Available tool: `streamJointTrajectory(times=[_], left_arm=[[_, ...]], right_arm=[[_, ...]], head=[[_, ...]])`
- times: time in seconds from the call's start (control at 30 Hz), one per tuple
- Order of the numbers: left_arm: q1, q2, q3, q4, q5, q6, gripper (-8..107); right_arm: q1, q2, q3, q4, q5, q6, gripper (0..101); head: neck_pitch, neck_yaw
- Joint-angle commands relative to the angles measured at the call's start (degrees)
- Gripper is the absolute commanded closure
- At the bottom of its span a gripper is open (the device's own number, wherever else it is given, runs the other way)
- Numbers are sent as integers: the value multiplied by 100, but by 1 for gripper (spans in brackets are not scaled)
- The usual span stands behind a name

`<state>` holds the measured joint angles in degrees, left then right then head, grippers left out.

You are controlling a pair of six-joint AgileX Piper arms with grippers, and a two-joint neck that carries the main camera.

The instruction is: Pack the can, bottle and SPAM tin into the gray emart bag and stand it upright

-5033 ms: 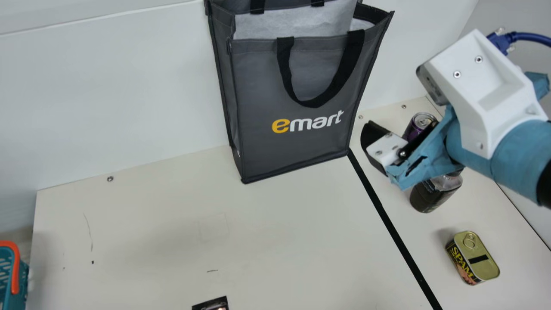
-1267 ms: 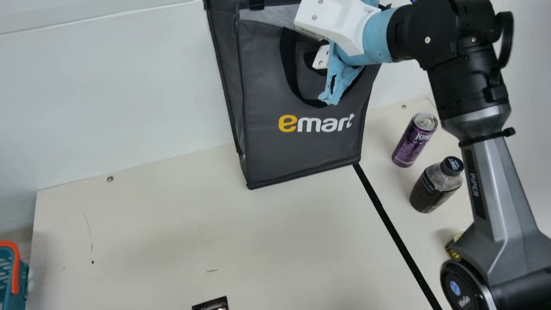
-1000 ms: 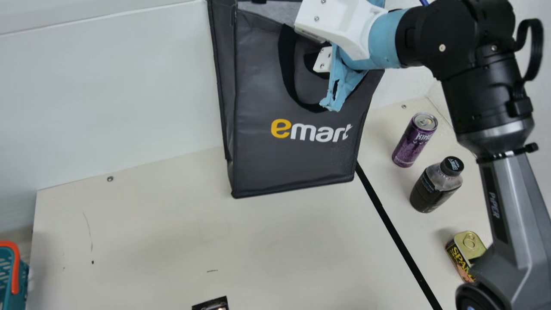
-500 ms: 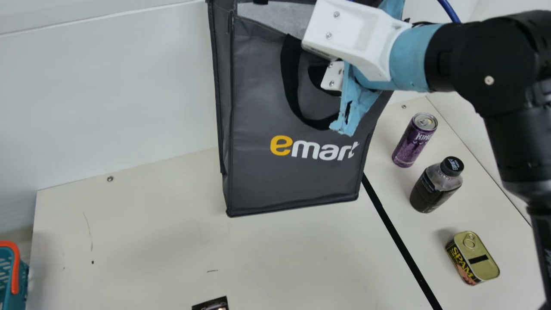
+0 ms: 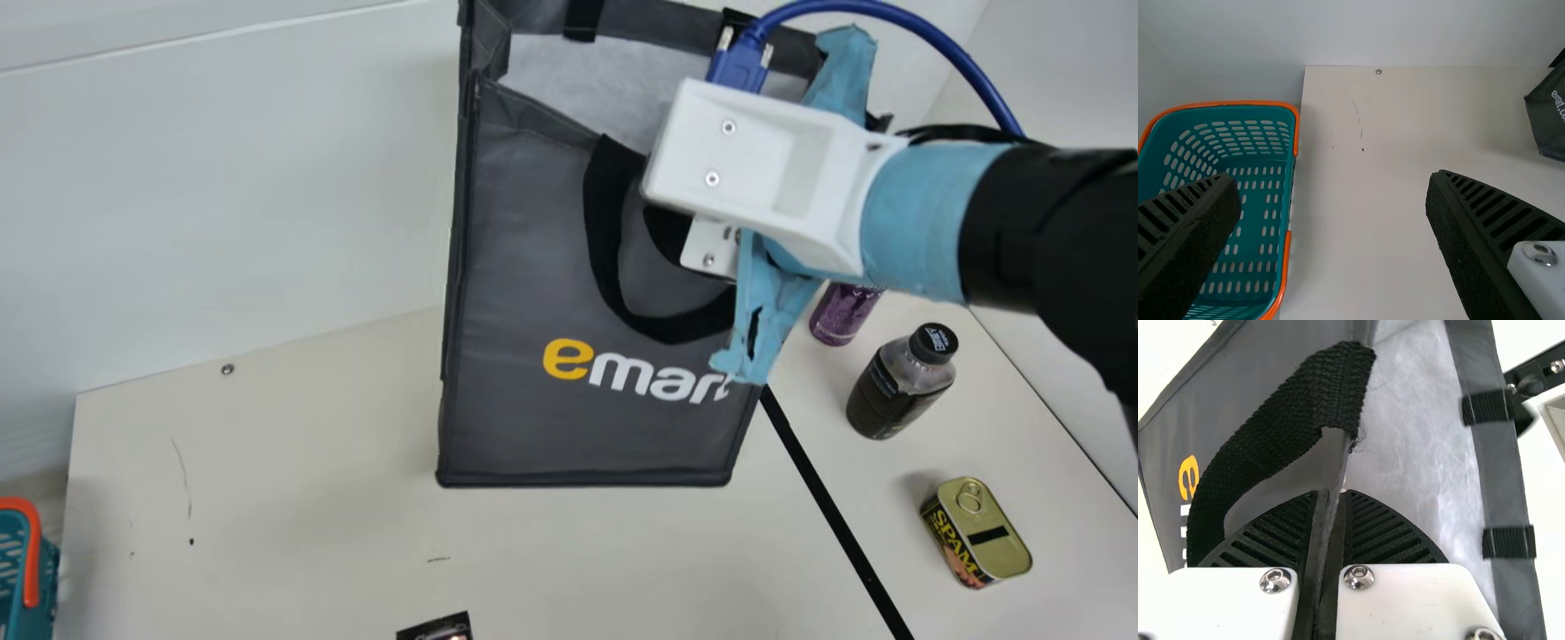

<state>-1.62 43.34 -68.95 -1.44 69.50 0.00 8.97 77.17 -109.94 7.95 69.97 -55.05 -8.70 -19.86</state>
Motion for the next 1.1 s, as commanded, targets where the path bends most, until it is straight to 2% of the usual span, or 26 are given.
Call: streamJointTrajectory(times=[0.0, 0.53, 1.07], left_arm=[[0, 0, 0, 0, 0, 0, 9], [0, 0, 0, 0, 0, 0, 9], [0, 0, 0, 0, 0, 0, 9]], right_arm=[[68, -151, 142, -52, -7, 23, 101], [739, -1001, 1135, -478, -7, 453, 101], [1832, -1387, 1947, -1070, -7, 1383, 101]], head=[[-130, -14], [-130, -14], [-130, -14]])
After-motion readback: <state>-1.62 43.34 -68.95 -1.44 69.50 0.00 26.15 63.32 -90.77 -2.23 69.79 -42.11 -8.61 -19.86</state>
